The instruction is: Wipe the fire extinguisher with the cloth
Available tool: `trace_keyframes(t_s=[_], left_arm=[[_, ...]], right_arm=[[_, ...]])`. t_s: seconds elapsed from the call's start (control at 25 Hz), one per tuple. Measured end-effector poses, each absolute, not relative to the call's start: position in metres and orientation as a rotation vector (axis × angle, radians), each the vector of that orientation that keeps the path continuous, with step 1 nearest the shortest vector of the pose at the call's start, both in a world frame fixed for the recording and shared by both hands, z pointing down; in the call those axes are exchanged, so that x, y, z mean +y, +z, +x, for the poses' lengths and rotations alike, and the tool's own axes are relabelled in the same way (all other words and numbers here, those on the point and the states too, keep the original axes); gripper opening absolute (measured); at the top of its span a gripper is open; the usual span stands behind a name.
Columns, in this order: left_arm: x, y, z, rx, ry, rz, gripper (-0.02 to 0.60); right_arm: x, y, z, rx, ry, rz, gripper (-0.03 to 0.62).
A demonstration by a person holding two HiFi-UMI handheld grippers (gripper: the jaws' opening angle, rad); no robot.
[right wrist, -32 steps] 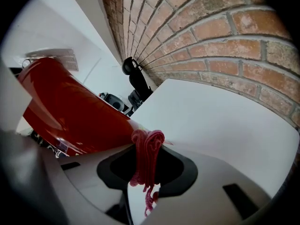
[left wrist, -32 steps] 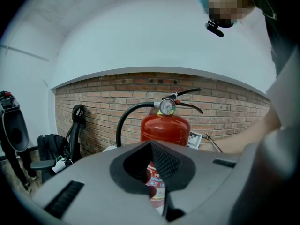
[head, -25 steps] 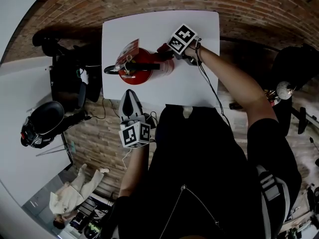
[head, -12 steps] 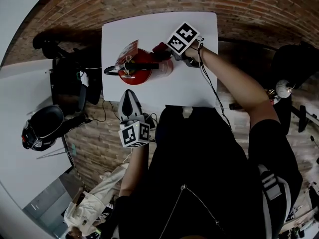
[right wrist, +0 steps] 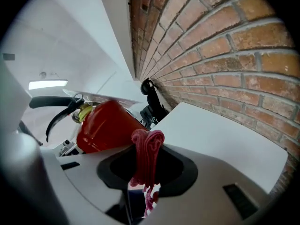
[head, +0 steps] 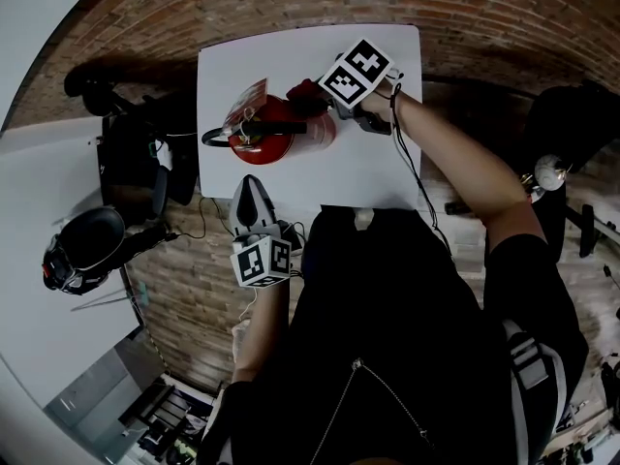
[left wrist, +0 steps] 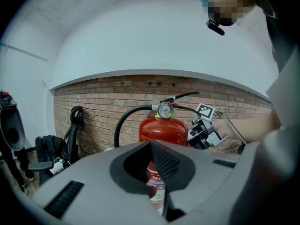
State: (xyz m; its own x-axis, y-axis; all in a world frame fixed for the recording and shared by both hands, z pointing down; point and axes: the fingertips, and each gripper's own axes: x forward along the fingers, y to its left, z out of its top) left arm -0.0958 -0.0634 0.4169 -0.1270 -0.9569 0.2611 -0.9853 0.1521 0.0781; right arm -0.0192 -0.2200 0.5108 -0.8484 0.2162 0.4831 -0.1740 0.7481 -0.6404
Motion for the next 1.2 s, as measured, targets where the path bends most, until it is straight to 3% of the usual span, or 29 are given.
trace_keyframes(t_s=[0.52,1.2], left_arm=[[-0.065,0.415,-0.092,-2.181,0.159,1.894,0.008],[-0.073,0.411,-0.089,-2.204,0.152,1.907,0.008]], right_arm=[[-0.216,0.434,-0.011,-2.529,1.009,-0.101,0.120],[-0.228,0.398,0.013,-2.638,1.264,-0.170,0.120]])
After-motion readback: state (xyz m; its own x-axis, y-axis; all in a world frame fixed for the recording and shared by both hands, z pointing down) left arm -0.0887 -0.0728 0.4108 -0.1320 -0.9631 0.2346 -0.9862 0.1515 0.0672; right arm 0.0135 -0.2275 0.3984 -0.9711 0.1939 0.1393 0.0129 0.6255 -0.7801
